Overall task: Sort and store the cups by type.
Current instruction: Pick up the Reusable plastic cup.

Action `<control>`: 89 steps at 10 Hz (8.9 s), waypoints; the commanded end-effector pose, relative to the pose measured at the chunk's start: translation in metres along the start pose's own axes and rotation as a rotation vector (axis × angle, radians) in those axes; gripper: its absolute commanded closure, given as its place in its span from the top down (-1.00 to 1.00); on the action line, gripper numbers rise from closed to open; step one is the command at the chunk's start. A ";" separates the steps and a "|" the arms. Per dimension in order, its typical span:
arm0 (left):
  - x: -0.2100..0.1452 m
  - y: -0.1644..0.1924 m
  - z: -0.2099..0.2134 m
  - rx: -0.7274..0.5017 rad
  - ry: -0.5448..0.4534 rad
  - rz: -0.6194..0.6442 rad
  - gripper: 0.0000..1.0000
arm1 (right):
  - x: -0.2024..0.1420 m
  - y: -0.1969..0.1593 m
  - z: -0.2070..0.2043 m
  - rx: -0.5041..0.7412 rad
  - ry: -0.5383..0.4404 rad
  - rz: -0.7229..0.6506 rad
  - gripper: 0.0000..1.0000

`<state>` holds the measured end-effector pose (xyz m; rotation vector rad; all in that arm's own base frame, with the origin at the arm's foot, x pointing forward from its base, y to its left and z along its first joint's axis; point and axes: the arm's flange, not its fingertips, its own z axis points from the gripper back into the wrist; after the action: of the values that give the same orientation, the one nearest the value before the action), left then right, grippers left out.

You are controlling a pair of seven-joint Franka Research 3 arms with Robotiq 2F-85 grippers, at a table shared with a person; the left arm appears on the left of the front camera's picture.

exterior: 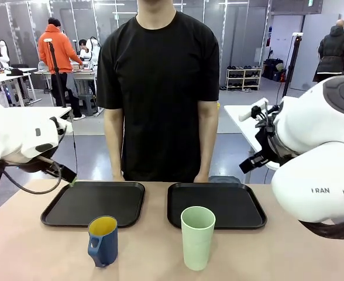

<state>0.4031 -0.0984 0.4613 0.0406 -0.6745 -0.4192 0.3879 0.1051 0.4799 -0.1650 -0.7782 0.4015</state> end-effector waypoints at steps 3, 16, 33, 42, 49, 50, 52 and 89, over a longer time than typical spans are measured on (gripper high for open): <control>-0.016 0.054 -0.042 -0.012 0.017 0.106 1.00 | -0.007 -0.035 -0.065 0.048 0.094 -0.082 1.00; -0.026 0.057 -0.048 -0.001 0.055 0.150 1.00 | -0.015 -0.044 -0.083 0.046 0.143 -0.112 1.00; -0.026 0.057 -0.048 -0.001 0.055 0.150 1.00 | -0.014 -0.075 -0.065 0.036 0.159 0.552 1.00; -0.026 0.057 -0.048 -0.001 0.055 0.150 1.00 | -0.013 -0.060 -0.075 0.180 0.141 0.980 1.00; -0.026 0.057 -0.048 -0.001 0.055 0.150 1.00 | -0.044 -0.036 -0.096 0.527 0.152 1.137 1.00; -0.026 0.057 -0.048 -0.001 0.055 0.150 1.00 | -0.054 -0.030 -0.104 0.569 0.140 1.125 1.00; -0.026 0.057 -0.048 -0.001 0.055 0.150 1.00 | -0.072 -0.024 -0.118 0.690 -0.002 1.064 1.00; -0.026 0.057 -0.048 -0.001 0.055 0.150 1.00 | -0.100 0.075 -0.215 1.572 -0.767 0.697 1.00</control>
<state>0.4347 -0.0423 0.4174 0.0009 -0.6179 -0.2748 0.4560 0.1290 0.2474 1.2821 -0.8919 1.6448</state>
